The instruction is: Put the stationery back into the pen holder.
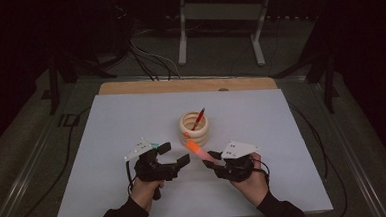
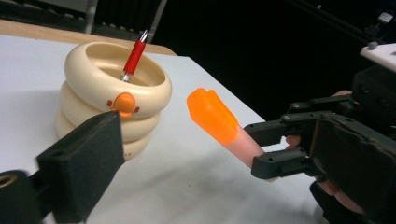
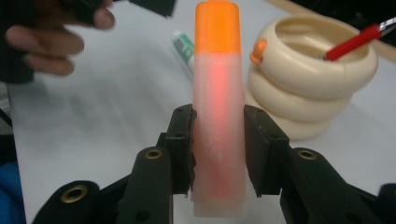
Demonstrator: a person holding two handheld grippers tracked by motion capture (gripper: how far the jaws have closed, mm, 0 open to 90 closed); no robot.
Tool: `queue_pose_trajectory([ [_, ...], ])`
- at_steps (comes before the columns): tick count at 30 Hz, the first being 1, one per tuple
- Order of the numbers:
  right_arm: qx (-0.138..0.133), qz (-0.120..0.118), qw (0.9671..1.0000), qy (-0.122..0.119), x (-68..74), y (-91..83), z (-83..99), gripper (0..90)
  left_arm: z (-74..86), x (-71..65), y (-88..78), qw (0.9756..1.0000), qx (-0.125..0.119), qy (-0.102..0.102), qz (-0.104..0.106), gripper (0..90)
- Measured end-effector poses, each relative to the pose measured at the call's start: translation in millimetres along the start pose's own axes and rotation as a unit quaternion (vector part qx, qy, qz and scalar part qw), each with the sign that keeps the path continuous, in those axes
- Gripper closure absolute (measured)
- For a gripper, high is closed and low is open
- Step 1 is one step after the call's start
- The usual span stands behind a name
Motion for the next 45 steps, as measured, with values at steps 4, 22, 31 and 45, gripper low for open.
queue_pose_trajectory([
  [4,-0.014,-0.003,0.9999,-0.003,3.9,-1.8,-3.7,65.1,0.5,-6.6,3.7,0.9999,0.013,0.000,0.007,5.6],
  [22,-0.026,-0.005,0.9996,-0.013,10.1,-1.3,-4.4,65.1,0.2,-7.0,15.5,0.9964,0.006,-0.084,-0.006,28.7],
  [31,-0.026,-0.013,0.9993,-0.023,13.4,-0.3,-4.4,65.0,0.9,-8.8,20.4,0.9941,0.001,-0.108,0.012,56.8],
  [45,-0.025,-0.005,0.9993,-0.028,12.9,1.3,-2.8,64.6,-5.6,-15.1,21.4,0.9933,0.001,-0.109,0.039,72.0],
])
Point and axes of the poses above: each handheld gripper's, and its own axes: y roughly forward along the jaws, z roughly out of its underside, x roughly to its left, the point moved 5 cm from there along y, roughly forward along the jaws, and after that the axes turned 3 degrees about -z, right-handed, at the moved point
